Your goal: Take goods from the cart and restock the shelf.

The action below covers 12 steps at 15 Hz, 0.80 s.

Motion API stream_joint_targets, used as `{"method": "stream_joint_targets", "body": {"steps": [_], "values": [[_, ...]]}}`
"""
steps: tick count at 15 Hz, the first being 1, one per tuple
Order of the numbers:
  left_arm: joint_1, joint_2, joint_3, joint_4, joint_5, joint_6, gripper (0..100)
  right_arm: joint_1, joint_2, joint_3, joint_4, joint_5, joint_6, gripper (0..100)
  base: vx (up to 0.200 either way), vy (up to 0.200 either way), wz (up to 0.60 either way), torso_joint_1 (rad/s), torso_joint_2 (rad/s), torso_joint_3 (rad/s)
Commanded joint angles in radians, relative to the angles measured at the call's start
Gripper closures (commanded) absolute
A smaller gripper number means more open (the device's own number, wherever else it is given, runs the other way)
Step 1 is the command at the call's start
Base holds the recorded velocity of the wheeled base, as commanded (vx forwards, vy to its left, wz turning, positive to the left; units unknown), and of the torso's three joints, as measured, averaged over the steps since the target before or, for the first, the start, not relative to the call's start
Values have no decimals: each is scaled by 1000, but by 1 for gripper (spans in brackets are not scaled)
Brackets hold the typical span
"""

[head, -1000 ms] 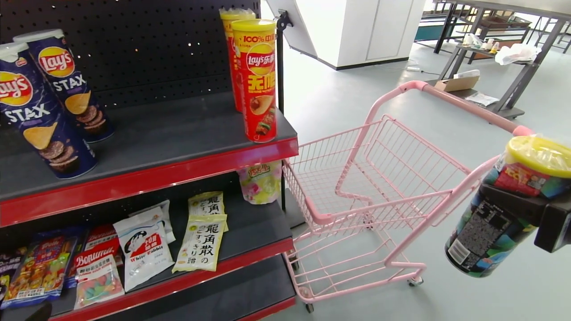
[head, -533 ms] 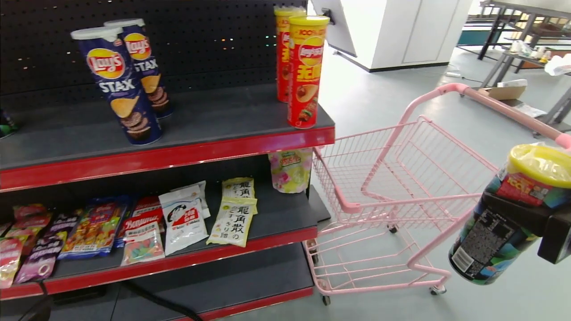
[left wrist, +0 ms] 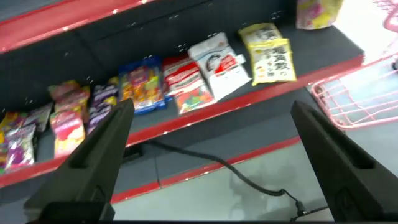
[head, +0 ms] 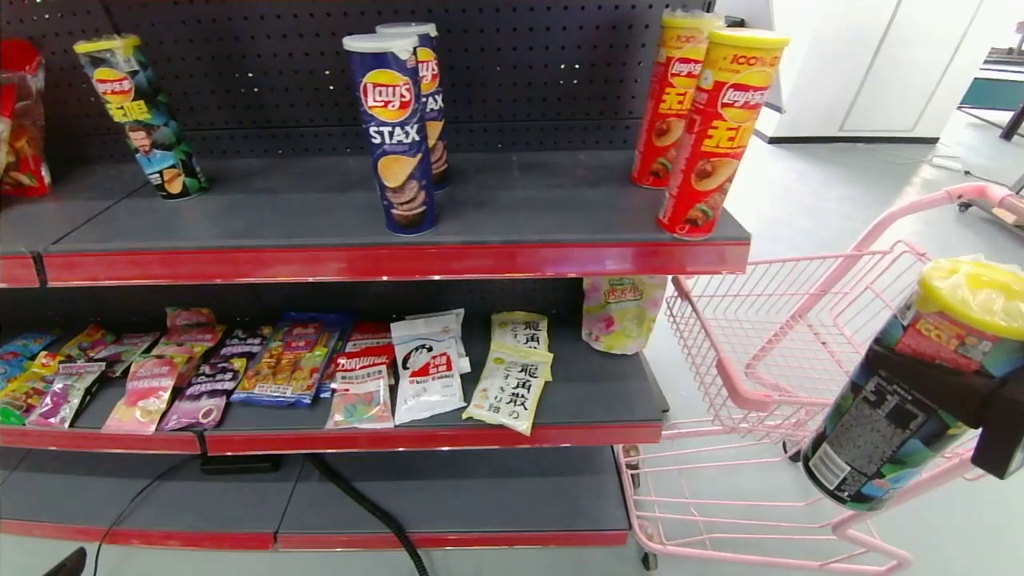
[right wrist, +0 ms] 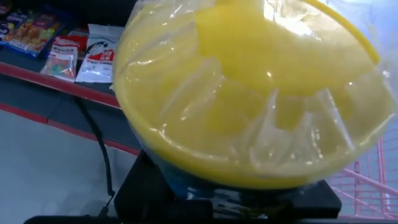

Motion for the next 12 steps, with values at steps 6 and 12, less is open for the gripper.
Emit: {"method": "stream_joint_targets", "body": {"steps": [6, 12], "values": [[0, -1, 0, 0, 0, 0, 0, 1, -3, 21, -1, -1, 0, 100, 0, 200, 0, 6, 4, 2], [0, -15, 0, 2, 0, 1, 0, 33, -38, 23, 0, 125, 0, 100, 0, 200, 0, 2, 1, 3]]}}
